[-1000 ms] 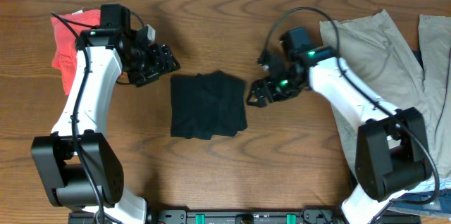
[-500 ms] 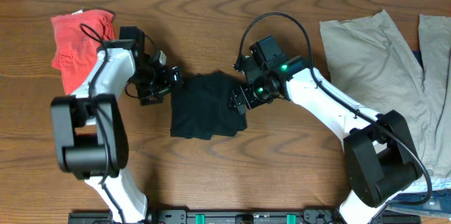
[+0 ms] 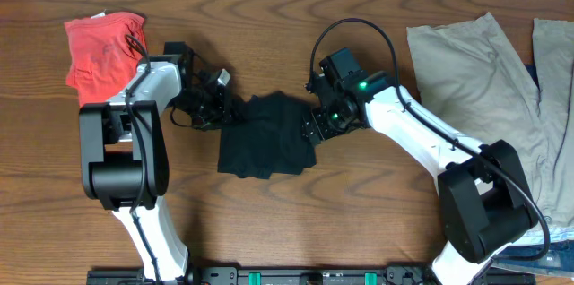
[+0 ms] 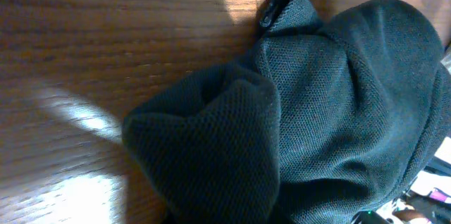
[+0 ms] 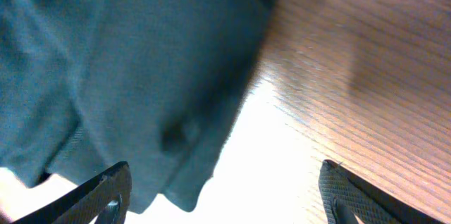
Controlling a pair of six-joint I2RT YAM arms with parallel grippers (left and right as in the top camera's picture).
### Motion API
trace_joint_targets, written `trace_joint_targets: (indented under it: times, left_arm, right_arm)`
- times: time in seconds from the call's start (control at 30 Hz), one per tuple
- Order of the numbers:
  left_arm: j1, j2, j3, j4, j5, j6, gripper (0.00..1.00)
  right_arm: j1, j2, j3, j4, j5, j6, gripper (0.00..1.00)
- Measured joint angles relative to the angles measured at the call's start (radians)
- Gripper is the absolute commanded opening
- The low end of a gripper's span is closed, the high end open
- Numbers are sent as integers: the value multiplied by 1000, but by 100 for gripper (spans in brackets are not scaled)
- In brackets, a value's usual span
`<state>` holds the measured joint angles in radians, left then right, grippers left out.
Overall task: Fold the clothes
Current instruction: 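Carry the folded black shirt with the left gripper onto the red cloth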
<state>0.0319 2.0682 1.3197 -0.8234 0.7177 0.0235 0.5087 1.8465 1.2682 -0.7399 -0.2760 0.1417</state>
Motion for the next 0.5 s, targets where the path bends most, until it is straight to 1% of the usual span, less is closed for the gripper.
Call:
trace_joint_targets:
  times: [0.1, 0.27, 0.37, 0.43, 0.5]
  left_arm:
    - [27, -5, 20, -10, -37, -3, 6]
    - [111, -41, 147, 8, -179, -26, 6]
    - [189, -63, 294, 72, -293, -30, 6]
    - [219, -71, 335, 109, -331, -32, 7]
    - [264, -79, 381, 190, -377, -35, 12]
  right_arm:
    - [-18, 0, 0, -9, 12, 5, 82]
    - [-51, 0, 0, -24, 24, 8, 82]
    - [-60, 0, 0, -33, 27, 9, 82]
    - [-60, 0, 0, -34, 27, 9, 82]
    - [-60, 0, 0, -34, 28, 10, 83]
